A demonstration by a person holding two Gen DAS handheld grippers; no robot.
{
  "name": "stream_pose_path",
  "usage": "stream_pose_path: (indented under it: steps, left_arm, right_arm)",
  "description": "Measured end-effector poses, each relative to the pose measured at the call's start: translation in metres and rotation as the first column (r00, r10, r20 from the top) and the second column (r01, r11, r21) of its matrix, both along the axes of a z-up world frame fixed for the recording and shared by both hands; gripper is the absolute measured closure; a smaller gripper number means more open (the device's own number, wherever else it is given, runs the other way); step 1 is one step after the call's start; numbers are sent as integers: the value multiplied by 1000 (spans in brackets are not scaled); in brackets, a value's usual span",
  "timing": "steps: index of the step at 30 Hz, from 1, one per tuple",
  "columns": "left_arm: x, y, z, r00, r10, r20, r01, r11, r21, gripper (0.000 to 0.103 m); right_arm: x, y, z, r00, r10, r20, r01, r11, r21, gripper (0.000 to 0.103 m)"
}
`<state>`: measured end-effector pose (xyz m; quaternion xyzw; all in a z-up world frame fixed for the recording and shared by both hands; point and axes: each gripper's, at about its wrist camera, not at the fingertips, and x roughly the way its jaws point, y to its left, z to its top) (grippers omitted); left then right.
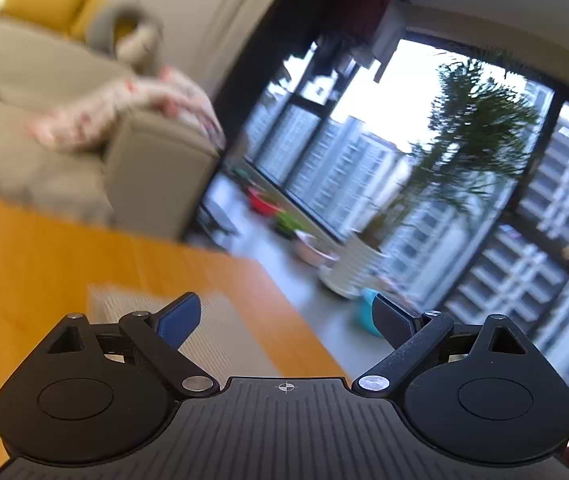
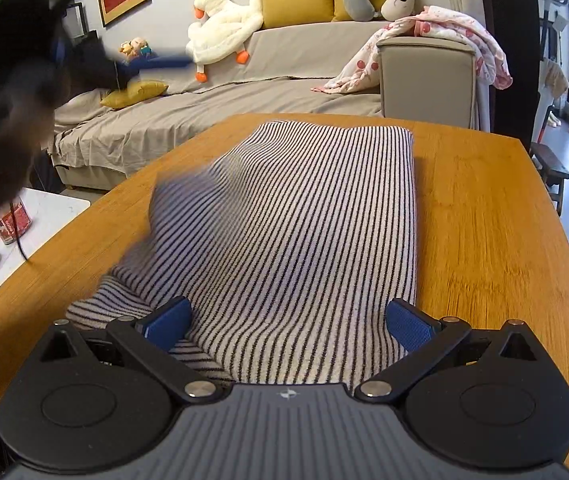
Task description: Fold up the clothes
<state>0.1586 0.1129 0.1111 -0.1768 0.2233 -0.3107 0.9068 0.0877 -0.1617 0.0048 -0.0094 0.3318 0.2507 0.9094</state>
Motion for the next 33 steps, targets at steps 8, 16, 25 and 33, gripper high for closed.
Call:
stream_pose_path:
  steps: [8,16,25,33]
  left_arm:
    - [-27,-8,-41,991,38,-127,-1,960,279,7]
    - [-59,-26,-89,988,81,-129,14,798,602,4]
    - [-67,-9,-58,995,14,-97,41,837,546,4]
    - [-96,-20,-57,975,-209,-75,215,800,560,0]
  right_arm:
    - [1,2,5,1000,30,5,-30,999,-32,0]
    - [-35,14,46,894,407,188,-357,900,-252,3]
    - [-56,56,10,814,569,119,-461,756,-465,39]
    - [23,15,24,937,291,-196,-280,957,80,39]
